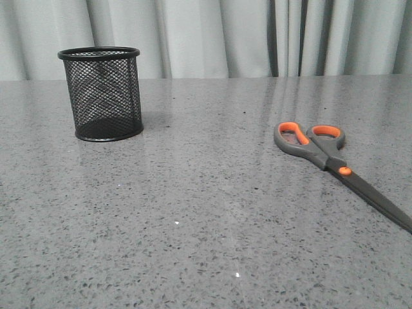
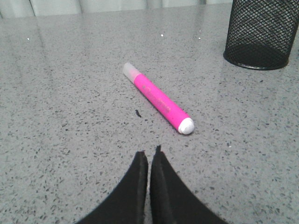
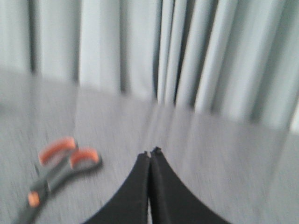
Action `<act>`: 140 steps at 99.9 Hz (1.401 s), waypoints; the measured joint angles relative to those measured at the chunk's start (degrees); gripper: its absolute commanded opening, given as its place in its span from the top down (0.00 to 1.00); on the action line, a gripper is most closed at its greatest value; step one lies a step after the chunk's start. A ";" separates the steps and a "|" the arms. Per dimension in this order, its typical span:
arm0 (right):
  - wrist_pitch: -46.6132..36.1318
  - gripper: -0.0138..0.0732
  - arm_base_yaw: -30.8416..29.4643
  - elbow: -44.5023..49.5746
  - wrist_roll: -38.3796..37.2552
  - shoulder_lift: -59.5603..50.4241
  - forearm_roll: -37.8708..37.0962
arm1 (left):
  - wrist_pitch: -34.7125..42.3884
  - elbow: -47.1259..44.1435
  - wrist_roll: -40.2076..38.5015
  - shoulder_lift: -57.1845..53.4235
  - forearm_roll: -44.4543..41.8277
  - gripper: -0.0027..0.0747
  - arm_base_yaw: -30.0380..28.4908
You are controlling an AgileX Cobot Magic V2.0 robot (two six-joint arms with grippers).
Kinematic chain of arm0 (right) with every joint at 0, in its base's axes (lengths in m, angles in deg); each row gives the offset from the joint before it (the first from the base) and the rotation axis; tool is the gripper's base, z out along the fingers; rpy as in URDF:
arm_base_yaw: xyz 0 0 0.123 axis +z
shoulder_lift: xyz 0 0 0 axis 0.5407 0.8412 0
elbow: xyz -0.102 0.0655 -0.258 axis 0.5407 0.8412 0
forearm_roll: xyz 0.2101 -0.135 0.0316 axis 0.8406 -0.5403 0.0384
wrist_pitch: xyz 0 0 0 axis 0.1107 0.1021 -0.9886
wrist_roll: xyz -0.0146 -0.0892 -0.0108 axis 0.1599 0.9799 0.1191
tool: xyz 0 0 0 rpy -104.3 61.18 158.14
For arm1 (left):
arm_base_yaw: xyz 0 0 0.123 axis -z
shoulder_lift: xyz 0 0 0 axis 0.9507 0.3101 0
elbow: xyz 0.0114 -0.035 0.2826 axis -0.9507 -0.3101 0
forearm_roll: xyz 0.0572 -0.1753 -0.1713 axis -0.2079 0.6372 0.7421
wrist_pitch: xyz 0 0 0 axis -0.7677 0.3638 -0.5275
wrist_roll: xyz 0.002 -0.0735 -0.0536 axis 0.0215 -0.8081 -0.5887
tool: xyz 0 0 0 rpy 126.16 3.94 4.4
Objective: Put pen and scissors into bin
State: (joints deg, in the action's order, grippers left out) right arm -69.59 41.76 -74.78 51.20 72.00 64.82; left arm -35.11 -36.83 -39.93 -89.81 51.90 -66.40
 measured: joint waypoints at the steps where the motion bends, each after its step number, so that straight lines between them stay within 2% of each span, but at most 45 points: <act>1: -1.23 0.91 0.00 0.00 -0.25 0.00 0.00 | 0.16 0.00 0.00 0.00 0.32 0.98 0.00; 7: -5.60 0.91 0.00 0.00 -1.84 0.00 0.75 | 2.68 0.00 0.00 0.00 4.50 0.98 0.00; 14: -8.11 0.91 0.00 0.00 -4.06 0.00 2.57 | 6.40 0.00 0.00 0.00 14.05 0.98 0.00; 22: -7.15 0.91 0.00 0.00 -5.95 0.00 6.36 | 10.27 0.00 0.00 0.00 25.04 0.98 0.00; 34: -4.97 0.91 0.00 0.00 -7.02 0.00 16.21 | 14.65 0.00 0.00 0.00 37.17 0.98 0.00; 43: -4.44 0.91 0.00 0.00 -7.27 0.00 20.55 | 17.37 0.00 -0.11 0.00 45.77 0.98 0.00; 56: -4.57 0.90 0.00 -0.13 -7.65 0.00 25.47 | 19.73 0.00 -0.20 0.00 52.19 0.96 0.00; 65: -1.30 0.83 0.00 -2.42 -7.77 0.00 26.47 | 18.52 0.59 1.32 0.00 50.61 0.86 0.00; 77: 4.36 0.62 0.00 -9.78 -7.87 2.95 25.36 | 13.59 6.67 4.57 0.65 41.92 0.64 0.00; 83: 7.41 0.52 0.00 -13.98 -7.87 5.84 24.78 | 11.10 10.69 5.27 3.38 37.52 0.59 0.00; 90: 11.86 0.46 0.00 -18.60 -7.87 10.34 24.51 | 7.79 15.88 5.52 8.28 34.26 0.58 0.00; 98: 18.16 0.45 0.00 -23.47 -7.42 16.54 24.29 | 2.60 22.41 5.61 15.24 30.88 0.58 0.00; 115: 30.04 0.45 0.00 -32.11 -6.27 27.94 24.17 | -13.68 36.05 4.09 33.73 22.61 0.58 0.00; 129: 33.10 0.45 0.00 -35.44 -6.14 33.26 24.17 | -24.30 46.41 -2.27 46.87 16.20 0.58 0.00; 140: 33.34 0.45 0.00 -35.76 -6.03 34.31 24.17 | -31.47 53.78 -3.96 55.45 11.89 0.58 0.00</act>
State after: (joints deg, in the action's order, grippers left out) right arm -36.25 41.76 -110.54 45.17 106.31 88.99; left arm -66.58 16.94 -43.89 -34.35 63.79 -66.40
